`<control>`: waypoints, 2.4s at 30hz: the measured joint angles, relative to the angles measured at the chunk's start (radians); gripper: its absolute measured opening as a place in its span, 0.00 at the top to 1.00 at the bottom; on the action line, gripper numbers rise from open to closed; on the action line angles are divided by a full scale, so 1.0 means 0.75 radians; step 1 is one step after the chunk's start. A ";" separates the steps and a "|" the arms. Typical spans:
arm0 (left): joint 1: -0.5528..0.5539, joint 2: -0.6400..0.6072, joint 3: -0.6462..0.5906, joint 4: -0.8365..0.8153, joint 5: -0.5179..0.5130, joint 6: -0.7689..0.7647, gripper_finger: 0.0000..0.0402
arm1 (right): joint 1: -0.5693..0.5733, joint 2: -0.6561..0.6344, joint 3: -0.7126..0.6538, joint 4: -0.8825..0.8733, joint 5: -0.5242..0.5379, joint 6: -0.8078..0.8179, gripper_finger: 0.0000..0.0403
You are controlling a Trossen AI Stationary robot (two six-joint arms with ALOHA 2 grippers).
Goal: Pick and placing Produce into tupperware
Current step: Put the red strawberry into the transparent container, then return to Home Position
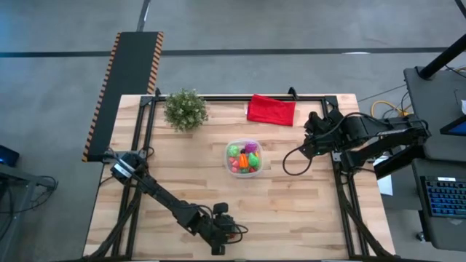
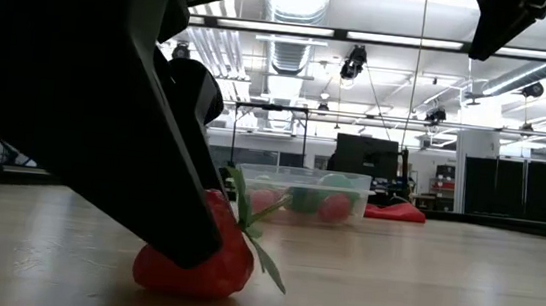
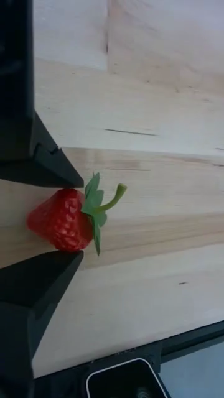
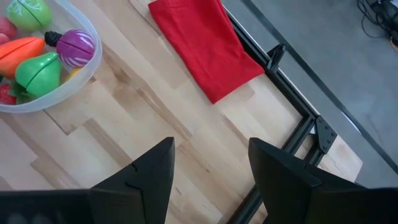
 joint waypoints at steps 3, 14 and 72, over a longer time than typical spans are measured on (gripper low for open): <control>0.001 0.000 0.000 0.000 0.000 0.001 0.63 | 0.000 0.000 0.000 0.001 0.000 0.000 0.51; 0.038 -0.067 0.027 -0.145 -0.038 0.004 0.63 | 0.000 0.000 0.000 0.002 -0.001 0.000 0.51; 0.833 -0.589 -0.078 -0.241 0.270 -0.134 0.28 | 0.000 0.001 0.025 -0.001 -0.033 0.086 0.51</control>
